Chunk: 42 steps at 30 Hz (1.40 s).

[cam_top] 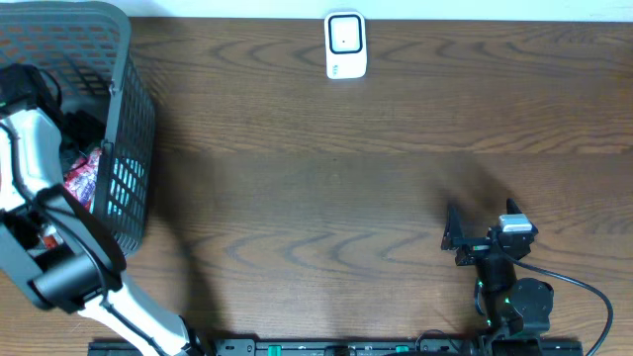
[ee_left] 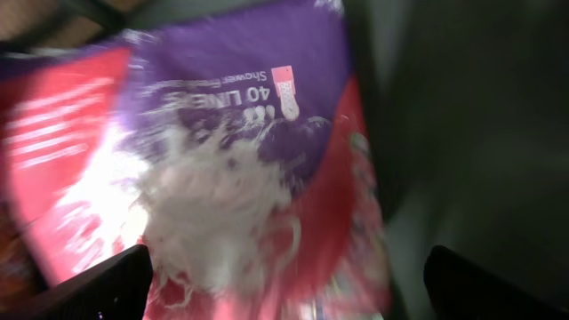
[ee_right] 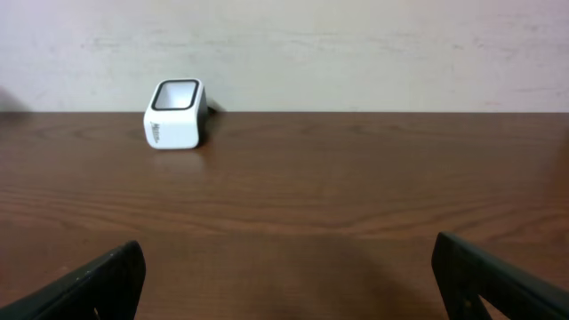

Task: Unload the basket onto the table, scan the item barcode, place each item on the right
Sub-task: 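Grasp the purple-red pad pack in the basket with the left gripper, then carry the pad pack out and place it on the table near the scanner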

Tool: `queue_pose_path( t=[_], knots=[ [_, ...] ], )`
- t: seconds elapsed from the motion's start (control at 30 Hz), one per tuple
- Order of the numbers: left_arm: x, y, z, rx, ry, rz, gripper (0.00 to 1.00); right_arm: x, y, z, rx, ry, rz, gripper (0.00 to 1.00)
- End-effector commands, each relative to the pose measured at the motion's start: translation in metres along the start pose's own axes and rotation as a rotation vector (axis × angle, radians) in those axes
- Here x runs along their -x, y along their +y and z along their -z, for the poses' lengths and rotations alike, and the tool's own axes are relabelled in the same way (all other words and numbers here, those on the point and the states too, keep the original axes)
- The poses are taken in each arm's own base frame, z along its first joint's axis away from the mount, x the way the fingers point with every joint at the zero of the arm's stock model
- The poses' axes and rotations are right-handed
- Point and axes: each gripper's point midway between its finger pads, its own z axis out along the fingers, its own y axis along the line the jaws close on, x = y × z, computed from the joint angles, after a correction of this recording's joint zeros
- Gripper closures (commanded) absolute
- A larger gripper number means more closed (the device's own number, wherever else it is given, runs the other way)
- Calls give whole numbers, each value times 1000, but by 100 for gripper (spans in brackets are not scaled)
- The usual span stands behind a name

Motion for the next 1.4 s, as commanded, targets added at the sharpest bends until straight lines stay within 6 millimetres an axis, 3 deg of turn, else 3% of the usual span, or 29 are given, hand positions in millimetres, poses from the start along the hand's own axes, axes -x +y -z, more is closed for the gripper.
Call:
queue_pose_path(
  t=[0.0,0.13,0.17,0.27,0.4,0.53,0.63,0.73,0.93,1.03,1.13,1.27,1.37],
  knots=[
    [-11,7,-28,57,54,-15,2,-1,-1,0,-5,4,15,1],
    [-31,14,-54,103,144,-28,49,-1,-1,0,-5,4,15,1],
    [-36,16,-59,113,165,-31,57,-1,-1,0,-5,4,15,1],
    [-43,19,-61,127,193,-35,92,-1,-1,0,-5,4,15,1],
    [-39,17,-44,109,188,-32,93,-1,-1,0,-5,4,15,1],
    [-28,-3,-3,-22,150,-14,93,-1,-1,0,-5,4,15,1],
    [-12,-20,47,-158,54,0,93,-1,-1,0,-5,4,15,1],
    [5,-33,116,-310,-97,7,93,-1,-1,0,-5,4,15,1],
    [16,-28,257,-513,-440,-2,93,-1,-1,0,-5,4,15,1],
    [-2,-23,319,-594,-570,-29,93,-1,-1,0,-5,4,15,1],
    [-32,-34,362,-687,-631,-97,93,-1,-1,0,-5,4,15,1],
    [-97,-84,395,-882,-565,-302,93,-1,-1,0,-5,4,15,1],
    [-147,-123,396,-959,-483,-486,93,-1,-1,0,-5,4,15,1]
  ],
)
